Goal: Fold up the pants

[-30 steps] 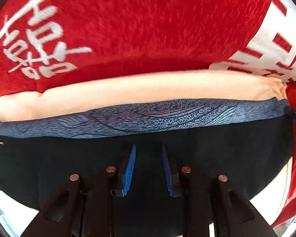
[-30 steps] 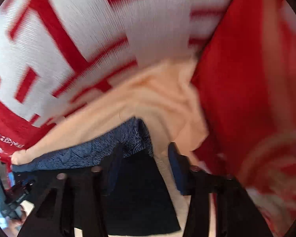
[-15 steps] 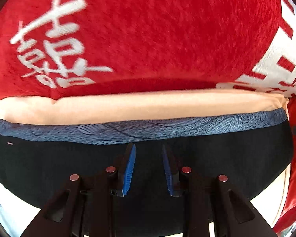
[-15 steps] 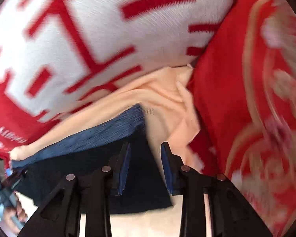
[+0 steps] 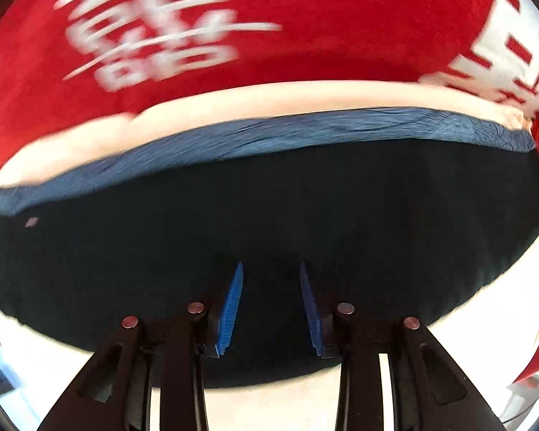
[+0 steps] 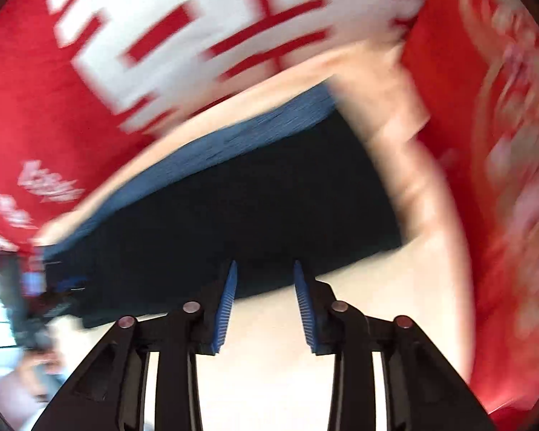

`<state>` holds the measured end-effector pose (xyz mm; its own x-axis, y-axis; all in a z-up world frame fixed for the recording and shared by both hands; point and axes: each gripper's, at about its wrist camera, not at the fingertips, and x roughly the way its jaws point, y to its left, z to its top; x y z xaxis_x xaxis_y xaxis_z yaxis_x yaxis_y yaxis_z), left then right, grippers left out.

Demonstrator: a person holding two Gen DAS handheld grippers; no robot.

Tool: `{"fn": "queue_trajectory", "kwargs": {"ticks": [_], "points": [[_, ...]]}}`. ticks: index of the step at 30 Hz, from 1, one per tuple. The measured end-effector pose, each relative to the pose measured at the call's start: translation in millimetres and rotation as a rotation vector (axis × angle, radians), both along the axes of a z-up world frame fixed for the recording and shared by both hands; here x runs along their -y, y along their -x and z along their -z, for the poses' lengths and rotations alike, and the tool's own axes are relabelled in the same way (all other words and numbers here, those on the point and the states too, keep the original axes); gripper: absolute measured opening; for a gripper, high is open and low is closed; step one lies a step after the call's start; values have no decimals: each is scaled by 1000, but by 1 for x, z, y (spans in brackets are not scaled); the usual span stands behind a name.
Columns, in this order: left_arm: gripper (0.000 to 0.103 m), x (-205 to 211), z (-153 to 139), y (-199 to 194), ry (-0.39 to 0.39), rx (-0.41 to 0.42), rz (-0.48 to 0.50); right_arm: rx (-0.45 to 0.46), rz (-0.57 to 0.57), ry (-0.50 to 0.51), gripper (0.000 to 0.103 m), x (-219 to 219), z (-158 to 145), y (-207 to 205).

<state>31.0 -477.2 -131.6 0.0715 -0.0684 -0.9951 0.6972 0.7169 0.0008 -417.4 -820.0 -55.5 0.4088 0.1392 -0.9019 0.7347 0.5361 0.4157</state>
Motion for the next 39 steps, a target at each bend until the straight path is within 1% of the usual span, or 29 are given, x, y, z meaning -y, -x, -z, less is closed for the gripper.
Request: {"fn": "queue_trajectory", "kwargs": {"ticks": [2,4,6,7,8,11,12,13,14,15,16,19,20,22,23,24,25,28,29,30,31,32,33,34,35,36,37,38,39], "points": [[35,-28,-9,-22,4,3,-60,67,-19,-104,39,-36,1,-15],[35,-52,-13,-44,4,8,-98,148,-44,-239,39,-81,8,-44],[35,-76,-12,-74,-31,47,-113,210,-44,-348,39,-127,21,-67],[35,-100,-5,-80,-47,66,-119,230,-42,-411,39,-152,31,-85],[35,-115,-3,-99,-69,91,-130,240,-42,-445,39,-176,45,-97],[35,-150,2,-142,-95,138,-170,287,-32,-526,39,-232,66,-138],[35,-158,5,-152,-99,144,-179,298,-28,-538,39,-254,79,-151],[35,-168,9,-164,-101,147,-190,299,-29,-543,39,-262,90,-162],[42,-177,12,-167,-79,137,-199,292,-31,-543,39,-268,97,-171],[42,-199,7,-164,-36,112,-202,288,-29,-547,39,-274,103,-178],[42,-203,8,-165,6,94,-202,286,-23,-549,39,-280,106,-178],[42,-203,7,-158,34,127,-158,294,-5,-552,40,-284,117,-185],[42,-205,8,-157,49,133,-160,295,0,-555,40,-289,115,-178],[42,-213,7,-154,73,127,-173,289,11,-560,37,-289,116,-182],[42,-217,8,-151,80,122,-174,285,11,-558,30,-289,116,-184],[42,-230,8,-155,85,114,-174,272,6,-535,10,-289,112,-191],[42,-231,7,-156,88,105,-172,269,-5,-513,10,-290,105,-194],[42,-244,3,-158,98,94,-139,313,-40,-438,9,-296,74,-192],[42,-253,1,-161,105,95,-127,290,-46,-411,9,-300,73,-187],[42,-256,3,-161,112,103,-109,249,-46,-397,5,-303,80,-184],[42,-253,9,-158,110,114,-93,205,-28,-406,5,-305,94,-178],[42,-252,10,-155,102,128,-79,190,-11,-419,5,-305,102,-176],[42,-250,5,-144,97,130,-78,214,12,-446,4,-304,107,-171],[42,-249,-1,-136,94,125,-84,200,3,-451,9,-304,106,-168],[42,-248,-3,-135,88,114,-91,160,-25,-442,13,-305,102,-167],[42,-245,-4,-139,75,104,-93,109,-81,-431,14,-306,95,-165],[42,-234,-16,-128,55,100,-91,96,-117,-415,14,-304,85,-161],[42,-230,-22,-123,38,105,-87,104,-148,-370,14,-296,69,-157],[42,-223,-31,-115,43,110,-76,111,-171,-313,14,-286,54,-157]]}}
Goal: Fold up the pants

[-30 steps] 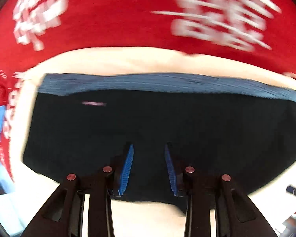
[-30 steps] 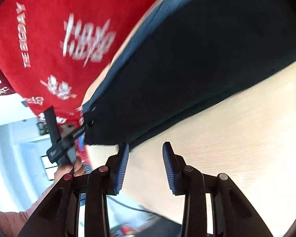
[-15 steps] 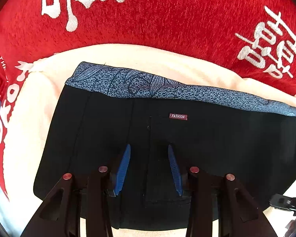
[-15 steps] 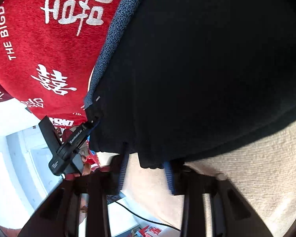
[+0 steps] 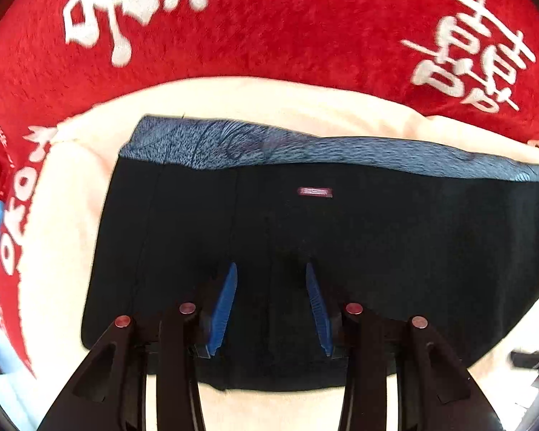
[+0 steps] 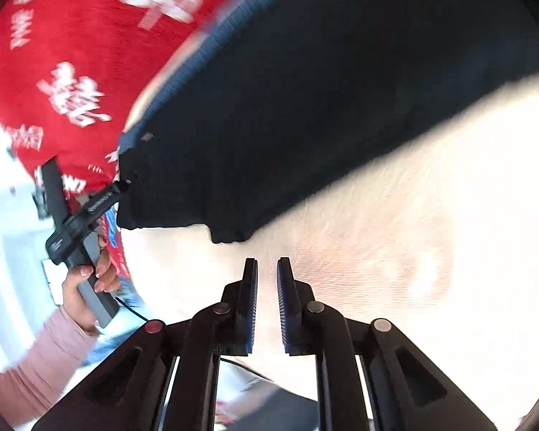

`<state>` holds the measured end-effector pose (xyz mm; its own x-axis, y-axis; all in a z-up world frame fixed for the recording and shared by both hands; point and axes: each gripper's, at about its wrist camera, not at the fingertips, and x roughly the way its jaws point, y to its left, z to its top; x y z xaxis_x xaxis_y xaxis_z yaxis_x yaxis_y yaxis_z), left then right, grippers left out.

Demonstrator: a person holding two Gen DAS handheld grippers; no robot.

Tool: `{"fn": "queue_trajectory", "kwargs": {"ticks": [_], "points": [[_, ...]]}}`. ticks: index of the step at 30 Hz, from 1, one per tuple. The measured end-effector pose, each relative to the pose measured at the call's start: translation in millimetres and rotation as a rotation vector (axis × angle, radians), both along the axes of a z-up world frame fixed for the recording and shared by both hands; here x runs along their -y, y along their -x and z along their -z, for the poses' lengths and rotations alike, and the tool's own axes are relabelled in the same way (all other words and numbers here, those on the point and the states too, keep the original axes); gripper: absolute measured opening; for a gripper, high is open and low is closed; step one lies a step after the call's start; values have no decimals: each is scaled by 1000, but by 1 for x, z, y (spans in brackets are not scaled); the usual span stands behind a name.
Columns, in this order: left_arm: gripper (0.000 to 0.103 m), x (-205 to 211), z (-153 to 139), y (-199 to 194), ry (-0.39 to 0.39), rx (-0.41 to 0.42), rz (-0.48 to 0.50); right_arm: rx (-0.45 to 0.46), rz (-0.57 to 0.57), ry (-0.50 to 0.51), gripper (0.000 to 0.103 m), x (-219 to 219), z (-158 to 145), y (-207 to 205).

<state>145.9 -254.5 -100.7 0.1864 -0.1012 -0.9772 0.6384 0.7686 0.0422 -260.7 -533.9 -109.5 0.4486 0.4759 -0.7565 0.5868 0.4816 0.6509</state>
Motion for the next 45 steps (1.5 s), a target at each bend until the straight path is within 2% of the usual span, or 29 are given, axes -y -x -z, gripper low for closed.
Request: {"fn": "queue_trajectory", "kwargs": {"ticks": [2,4,5,7,11,13,16,18,21,23,24,25,28,30,31,32,33,36,38,41,44,45], "points": [[42,22,-14,13,36,1,31,17,-6,122,14,30,-24,-11],[45,46,-20,20,81,-11,51,19,-6,222,14,65,-35,-33],[50,61,-22,23,103,-19,58,16,-7,260,14,79,-34,-41],[51,94,-19,27,127,-20,71,-11,-10,315,14,103,-28,-63],[51,129,16,16,77,-11,18,-83,-22,367,14,133,-1,-89],[51,129,31,7,62,-4,-26,-47,1,379,11,143,5,-91],[51,127,35,-2,65,-3,-53,-48,82,425,9,159,3,-95],[51,127,31,-6,68,-22,-70,-100,135,448,9,173,6,-93],[51,116,3,-10,74,-6,-75,-99,155,386,18,177,-5,-85],[51,94,-21,-7,76,39,-63,-58,95,363,29,163,-20,-79],[51,81,-27,-7,64,54,-67,-27,62,333,37,149,-29,-71],[51,67,-33,-7,51,65,-78,2,36,286,41,133,-35,-61],[51,14,-37,-9,-19,96,-144,39,-7,105,42,81,-32,-38],[52,-23,-24,-12,-92,78,-203,36,-8,-8,42,48,-18,-27],[55,-40,-18,-12,-92,58,-236,29,-9,-50,42,31,-7,-23],[69,-54,-17,-10,-47,65,-266,17,-5,-63,42,13,-2,-29],[79,-64,-15,-8,-45,71,-281,11,7,-83,42,4,6,-28],[81,-71,-9,-11,-3,23,-315,-3,53,-136,42,-8,23,-27],[81,-70,-12,-9,-13,37,-291,-7,85,-175,42,-13,24,-19],[81,-65,-14,-6,-20,65,-261,1,98,-146,42,-19,21,-25],[81,-64,-19,-6,-9,49,-274,11,129,-146,42,-16,27,-38],[81,-61,-20,-4,-9,49,-270,7,144,-168,37,-15,31,-43]]}}
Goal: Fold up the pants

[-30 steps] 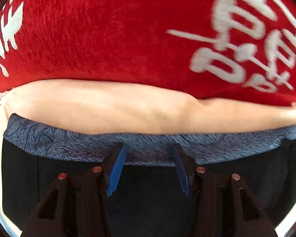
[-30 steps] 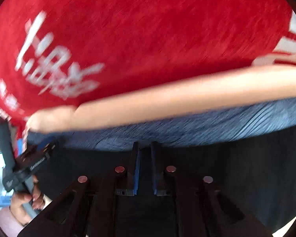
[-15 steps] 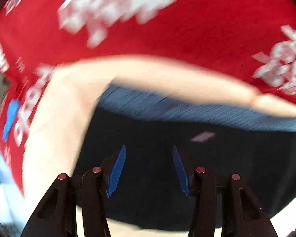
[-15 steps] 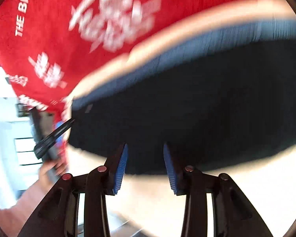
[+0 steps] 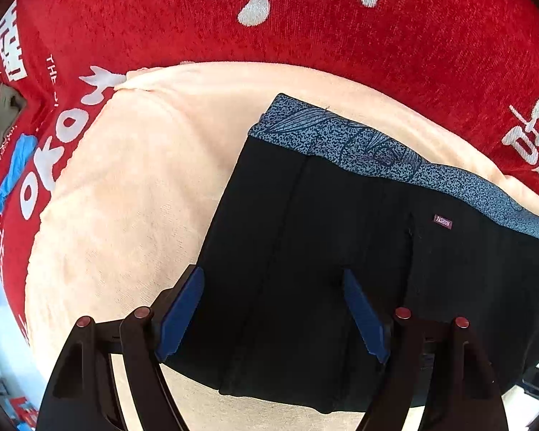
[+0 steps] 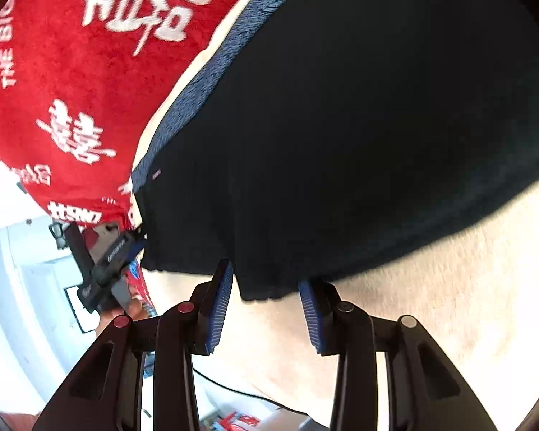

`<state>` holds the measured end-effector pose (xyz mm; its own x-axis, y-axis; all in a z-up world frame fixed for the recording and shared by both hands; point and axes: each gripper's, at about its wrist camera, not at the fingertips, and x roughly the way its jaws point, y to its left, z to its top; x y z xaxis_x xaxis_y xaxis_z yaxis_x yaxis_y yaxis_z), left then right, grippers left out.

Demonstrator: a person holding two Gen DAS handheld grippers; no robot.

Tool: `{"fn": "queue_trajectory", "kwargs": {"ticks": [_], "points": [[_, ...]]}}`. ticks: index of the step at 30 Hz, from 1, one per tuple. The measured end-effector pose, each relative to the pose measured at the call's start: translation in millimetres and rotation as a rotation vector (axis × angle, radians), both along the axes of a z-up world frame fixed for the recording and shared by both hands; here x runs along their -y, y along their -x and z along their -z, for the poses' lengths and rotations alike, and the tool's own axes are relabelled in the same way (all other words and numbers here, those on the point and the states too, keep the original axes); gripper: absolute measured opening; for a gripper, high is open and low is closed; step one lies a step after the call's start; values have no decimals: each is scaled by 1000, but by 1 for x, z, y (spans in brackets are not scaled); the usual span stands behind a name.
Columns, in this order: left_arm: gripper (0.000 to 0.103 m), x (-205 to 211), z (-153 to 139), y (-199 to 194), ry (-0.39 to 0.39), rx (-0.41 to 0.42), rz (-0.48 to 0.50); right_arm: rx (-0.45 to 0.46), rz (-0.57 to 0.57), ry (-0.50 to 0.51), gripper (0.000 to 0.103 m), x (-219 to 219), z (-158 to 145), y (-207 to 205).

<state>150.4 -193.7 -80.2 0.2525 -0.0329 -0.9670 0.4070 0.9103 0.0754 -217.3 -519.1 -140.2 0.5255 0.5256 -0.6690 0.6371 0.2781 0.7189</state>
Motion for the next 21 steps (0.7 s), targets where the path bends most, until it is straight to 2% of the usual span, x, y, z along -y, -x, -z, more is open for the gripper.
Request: {"fn": "queue_trajectory", "kwargs": {"ticks": [1,4,6,8,9,11,13,14,16,19,21], "points": [[81,3,-2,2,-2,2,8,-2,16,-7,8,0,-1,-3],[81,14,7,7,10,3,23,43,28,31,5,4,-15,15],[86,12,12,3,14,7,24,-10,15,58,5,-2,-6,26],[86,13,9,5,7,-2,8,-53,25,0,0,-4,8,39],[86,13,9,3,-3,-8,4,-61,17,-1,1,-3,7,41],[84,21,-1,11,-32,-7,32,-79,-33,68,9,2,-12,46],[84,28,-9,21,-12,-11,71,-61,-65,157,9,16,-35,50],[84,41,-16,37,11,-24,111,-69,-73,230,11,28,-48,52],[84,68,-22,67,38,-45,184,-99,-76,356,21,53,-64,51],[84,121,-16,112,101,-108,271,-101,-56,444,24,87,-72,42],[84,159,-7,138,123,-135,302,-132,-72,485,24,101,-66,34]]}}
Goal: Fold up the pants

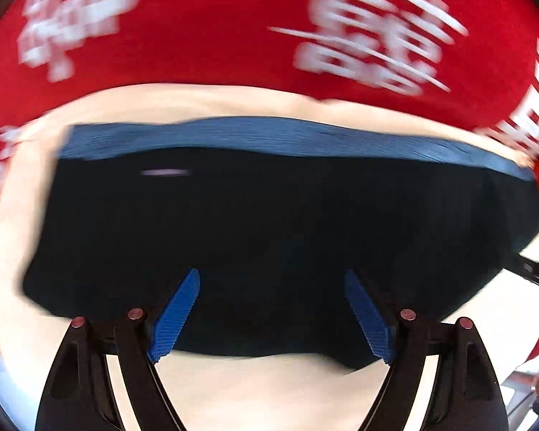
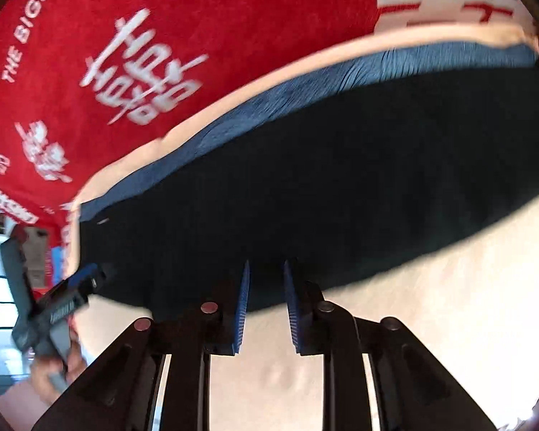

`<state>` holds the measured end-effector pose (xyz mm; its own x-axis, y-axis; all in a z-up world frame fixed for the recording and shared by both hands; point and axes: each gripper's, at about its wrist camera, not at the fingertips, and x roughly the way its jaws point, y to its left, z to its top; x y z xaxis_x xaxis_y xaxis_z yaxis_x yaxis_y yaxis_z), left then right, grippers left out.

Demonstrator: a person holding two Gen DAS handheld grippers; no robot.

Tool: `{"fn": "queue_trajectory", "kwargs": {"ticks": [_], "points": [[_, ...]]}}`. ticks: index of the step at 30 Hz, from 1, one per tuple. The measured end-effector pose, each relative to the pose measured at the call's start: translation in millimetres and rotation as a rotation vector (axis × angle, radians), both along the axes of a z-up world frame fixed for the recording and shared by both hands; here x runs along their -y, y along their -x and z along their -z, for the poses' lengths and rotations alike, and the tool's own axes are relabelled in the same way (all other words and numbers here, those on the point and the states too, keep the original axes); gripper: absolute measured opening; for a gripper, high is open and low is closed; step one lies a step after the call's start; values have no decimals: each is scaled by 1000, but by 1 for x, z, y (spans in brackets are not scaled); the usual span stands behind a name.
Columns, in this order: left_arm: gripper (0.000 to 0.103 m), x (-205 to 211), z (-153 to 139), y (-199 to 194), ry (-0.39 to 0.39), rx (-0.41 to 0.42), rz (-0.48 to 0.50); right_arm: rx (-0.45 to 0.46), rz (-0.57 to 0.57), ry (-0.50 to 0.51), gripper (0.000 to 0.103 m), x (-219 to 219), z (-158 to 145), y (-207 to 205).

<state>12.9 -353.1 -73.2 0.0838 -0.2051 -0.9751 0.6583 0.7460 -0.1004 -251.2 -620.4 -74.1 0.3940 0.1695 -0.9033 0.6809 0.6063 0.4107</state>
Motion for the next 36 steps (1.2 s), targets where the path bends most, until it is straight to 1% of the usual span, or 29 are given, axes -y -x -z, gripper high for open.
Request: {"fn": "queue_trajectory", "kwargs": {"ticks": [1,2,3,4,5,6,8,9,10,12,14,15,17,18,20,22,23,24,25,26,28,29,31,32,33,34,35,36], "points": [[84,20,8,12,-1,-12,18,-40,-18,10,18,4,9,-3],[84,34,15,21,-13,-22,34,-67,-26,-2,16,4,18,-2],[84,49,24,34,-46,-37,54,-56,-17,-30,14,5,23,4],[84,59,32,44,-73,-54,69,-28,-3,-46,14,6,22,11],[84,62,33,53,-75,-37,71,-31,2,-73,14,6,21,18],[84,63,30,57,-71,-3,73,-12,25,-96,19,8,17,28],[85,63,28,63,-77,12,84,42,104,-126,29,17,12,49],[85,62,27,63,-75,-1,66,64,156,-151,41,25,14,59],[85,62,28,62,-75,-14,50,71,209,-181,51,34,19,67],[85,64,27,63,-83,-15,42,79,289,-241,51,44,30,72],[85,67,25,68,-97,12,58,137,345,-299,51,53,37,76],[85,70,23,73,-103,26,67,169,368,-315,48,55,37,74],[85,74,22,78,-109,37,68,204,413,-341,29,61,39,72],[85,73,23,77,-109,35,64,201,432,-352,5,62,42,74],[85,74,23,78,-107,27,57,174,464,-379,5,61,52,79],[85,75,22,78,-111,16,52,149,461,-391,5,57,59,85],[87,75,22,79,-116,18,50,134,459,-392,5,54,60,85],[89,75,23,75,-122,21,49,127,449,-388,5,54,56,87],[89,76,24,72,-126,19,52,102,427,-360,7,54,50,86],[89,78,24,71,-127,11,53,83,392,-309,9,55,39,87],[89,74,26,65,-127,-2,49,79,347,-185,11,63,19,88],[89,73,26,62,-128,-5,51,64,334,-107,16,75,8,88],[89,74,25,60,-133,-6,53,33,323,-18,44,98,0,87],[89,75,25,60,-137,-5,49,16,315,9,47,115,3,87],[89,74,25,60,-141,-5,45,-1,302,26,46,125,7,84],[89,74,24,61,-147,-4,42,-36,281,50,44,134,12,81],[89,76,23,62,-158,-3,36,-82,260,79,39,144,19,80],[89,77,24,58,-169,-1,34,-81,264,85,22,150,20,83]]}}
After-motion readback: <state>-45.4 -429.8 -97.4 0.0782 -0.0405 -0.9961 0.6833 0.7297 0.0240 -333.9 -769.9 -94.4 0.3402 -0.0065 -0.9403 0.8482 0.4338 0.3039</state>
